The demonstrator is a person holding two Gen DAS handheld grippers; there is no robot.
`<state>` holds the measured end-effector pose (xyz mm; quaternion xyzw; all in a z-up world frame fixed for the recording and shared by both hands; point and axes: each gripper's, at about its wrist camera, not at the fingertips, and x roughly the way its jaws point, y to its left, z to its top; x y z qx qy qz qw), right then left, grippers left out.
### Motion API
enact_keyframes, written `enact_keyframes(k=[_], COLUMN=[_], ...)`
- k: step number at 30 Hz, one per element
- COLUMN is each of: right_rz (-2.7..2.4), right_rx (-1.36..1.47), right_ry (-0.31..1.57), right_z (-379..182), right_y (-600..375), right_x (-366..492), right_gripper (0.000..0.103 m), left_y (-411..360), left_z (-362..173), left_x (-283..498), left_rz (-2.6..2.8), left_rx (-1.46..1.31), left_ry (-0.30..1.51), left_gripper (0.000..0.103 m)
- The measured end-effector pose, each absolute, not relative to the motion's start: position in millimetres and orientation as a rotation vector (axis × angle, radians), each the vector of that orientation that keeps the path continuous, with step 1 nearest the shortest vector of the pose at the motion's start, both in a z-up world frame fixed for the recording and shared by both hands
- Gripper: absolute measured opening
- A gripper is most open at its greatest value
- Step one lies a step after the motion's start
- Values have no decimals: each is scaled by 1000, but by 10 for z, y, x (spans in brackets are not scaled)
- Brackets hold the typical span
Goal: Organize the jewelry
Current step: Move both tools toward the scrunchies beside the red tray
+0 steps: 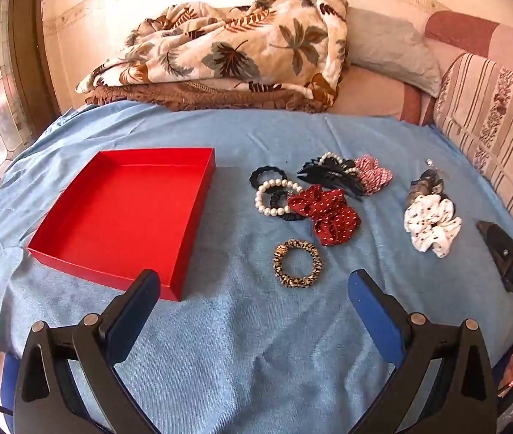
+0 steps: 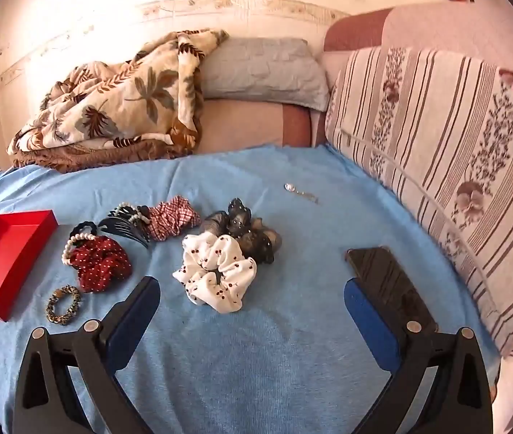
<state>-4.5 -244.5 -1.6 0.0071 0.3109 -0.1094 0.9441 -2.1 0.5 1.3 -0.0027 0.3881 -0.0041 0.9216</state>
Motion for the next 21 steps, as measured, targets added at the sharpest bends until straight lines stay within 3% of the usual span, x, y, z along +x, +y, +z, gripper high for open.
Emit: enact_keyframes(k=[21], right_rz=[-208], right_rx=[40], right_ry=[632], right_z=[122], right_y=[-2306], right_x=[-208], right_gripper=[103], left_y=[-38], left_z=[109], left_x=[-265], left_rz=[-14], left_rx=[78], left_ry=[748], left_gripper=[103])
